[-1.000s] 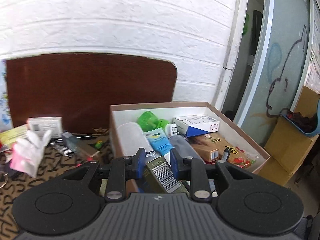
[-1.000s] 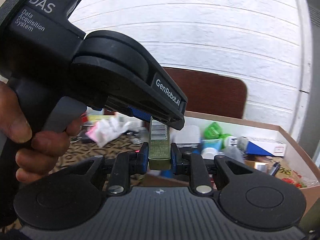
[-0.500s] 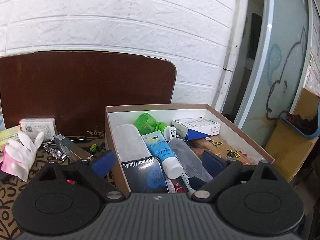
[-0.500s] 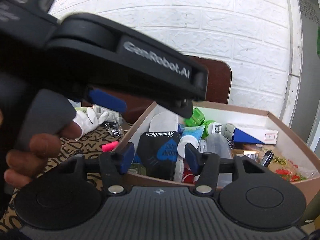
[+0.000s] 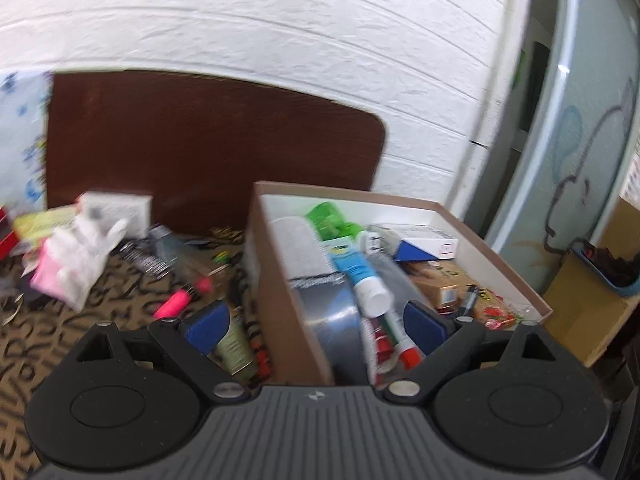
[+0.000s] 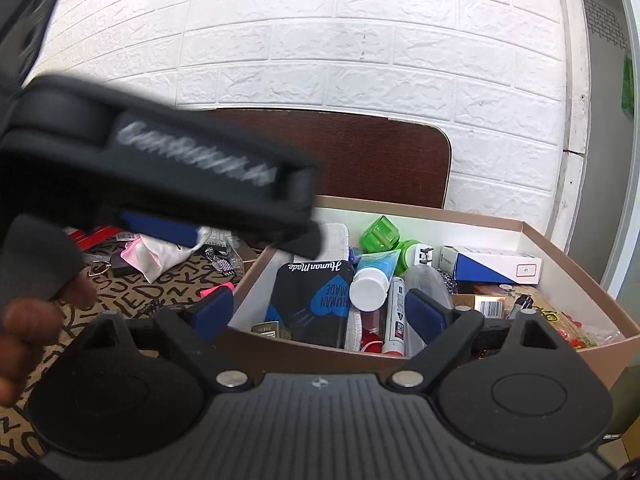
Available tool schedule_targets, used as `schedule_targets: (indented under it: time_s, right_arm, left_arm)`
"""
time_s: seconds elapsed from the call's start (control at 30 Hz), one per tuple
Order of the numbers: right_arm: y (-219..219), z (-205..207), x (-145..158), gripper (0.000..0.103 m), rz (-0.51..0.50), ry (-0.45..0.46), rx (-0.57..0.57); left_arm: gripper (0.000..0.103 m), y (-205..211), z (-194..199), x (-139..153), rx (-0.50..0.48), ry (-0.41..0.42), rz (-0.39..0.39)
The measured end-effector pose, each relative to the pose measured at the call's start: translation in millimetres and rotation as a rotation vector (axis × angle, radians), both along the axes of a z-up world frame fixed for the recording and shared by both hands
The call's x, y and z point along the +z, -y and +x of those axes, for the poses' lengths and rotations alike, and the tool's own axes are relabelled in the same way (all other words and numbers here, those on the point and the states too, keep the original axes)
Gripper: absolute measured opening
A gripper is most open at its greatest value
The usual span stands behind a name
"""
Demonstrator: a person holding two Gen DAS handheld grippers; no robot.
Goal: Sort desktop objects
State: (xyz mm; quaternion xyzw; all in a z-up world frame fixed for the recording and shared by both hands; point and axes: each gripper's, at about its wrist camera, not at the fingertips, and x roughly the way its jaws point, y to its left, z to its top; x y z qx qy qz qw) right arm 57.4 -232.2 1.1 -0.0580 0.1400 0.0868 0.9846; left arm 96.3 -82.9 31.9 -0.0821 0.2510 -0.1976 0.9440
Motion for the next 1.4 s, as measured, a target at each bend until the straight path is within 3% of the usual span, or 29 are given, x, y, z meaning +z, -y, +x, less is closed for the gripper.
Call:
schedule_targets:
  time_s: [0.2,0.7,0.87,1.4]
  right_arm:
    - [-9.6,-13.4,6.1,0.091,0.007,0.021,0.017]
    - [-97.9,-30.5,10.5,0.091,-0.161,0.075,0.258]
    - [-123.6,-7.5,4.3,0.091,-0.257,0.062,0.255]
    - [-184.7,129.8,-30.0,0.086,-0.463,-0.065,0.108]
  left_arm:
    - [0.097,-40.6,-15.1,-13.8,0.094,-0.040,-0.067]
    - [0.097,-118.5,-21.1,-35.3,0.255,-0.077,-0.117]
    - [0.097,-133.2,-6.5,-36.8,0.254,-0.081,-0.133]
    - [0.094,-155.2,92.3,-41.8,0.204,-0.110,-0.193]
